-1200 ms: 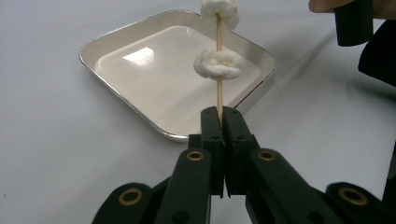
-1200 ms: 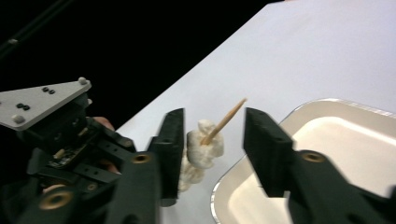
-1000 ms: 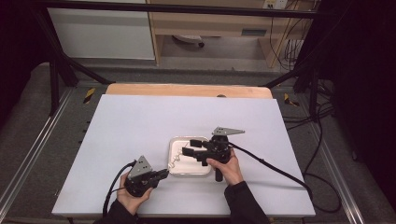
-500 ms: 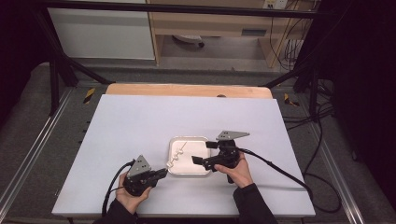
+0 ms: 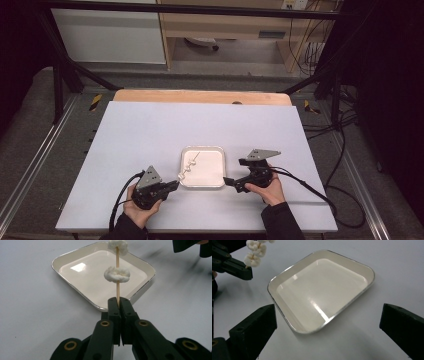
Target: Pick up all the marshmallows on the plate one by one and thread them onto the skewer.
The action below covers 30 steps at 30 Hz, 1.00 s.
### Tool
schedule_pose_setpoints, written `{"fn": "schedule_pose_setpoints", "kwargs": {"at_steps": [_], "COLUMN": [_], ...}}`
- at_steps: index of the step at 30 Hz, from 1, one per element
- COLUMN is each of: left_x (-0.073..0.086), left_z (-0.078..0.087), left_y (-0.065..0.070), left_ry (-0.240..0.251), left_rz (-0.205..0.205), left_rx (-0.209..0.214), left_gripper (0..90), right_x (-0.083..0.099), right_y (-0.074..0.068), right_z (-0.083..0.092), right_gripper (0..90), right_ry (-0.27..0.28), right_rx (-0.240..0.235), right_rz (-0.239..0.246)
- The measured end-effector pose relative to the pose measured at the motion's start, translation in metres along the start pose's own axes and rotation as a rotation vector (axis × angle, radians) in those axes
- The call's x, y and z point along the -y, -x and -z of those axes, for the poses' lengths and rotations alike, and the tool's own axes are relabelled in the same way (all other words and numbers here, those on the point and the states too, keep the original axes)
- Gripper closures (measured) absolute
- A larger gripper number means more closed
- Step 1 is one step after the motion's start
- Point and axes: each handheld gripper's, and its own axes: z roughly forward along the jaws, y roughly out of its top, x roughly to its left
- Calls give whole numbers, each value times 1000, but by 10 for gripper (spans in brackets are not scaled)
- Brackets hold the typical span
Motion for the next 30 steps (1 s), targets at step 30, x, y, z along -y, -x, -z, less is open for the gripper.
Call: {"fn": "schedule_pose_setpoints", "kwargs": {"at_steps": [30], "left_x": [-31], "left_z": [-13], "left_y": [-7], "left_ry": [-46], "left_rz": [31], "left_rx": [-32], "left_gripper": [882], "right_x": [48], "right_y": [31], "right_z": [48], "right_gripper": [17], "right_ry": [-17], "right_rx": [101], "right_rz": [-24]}}
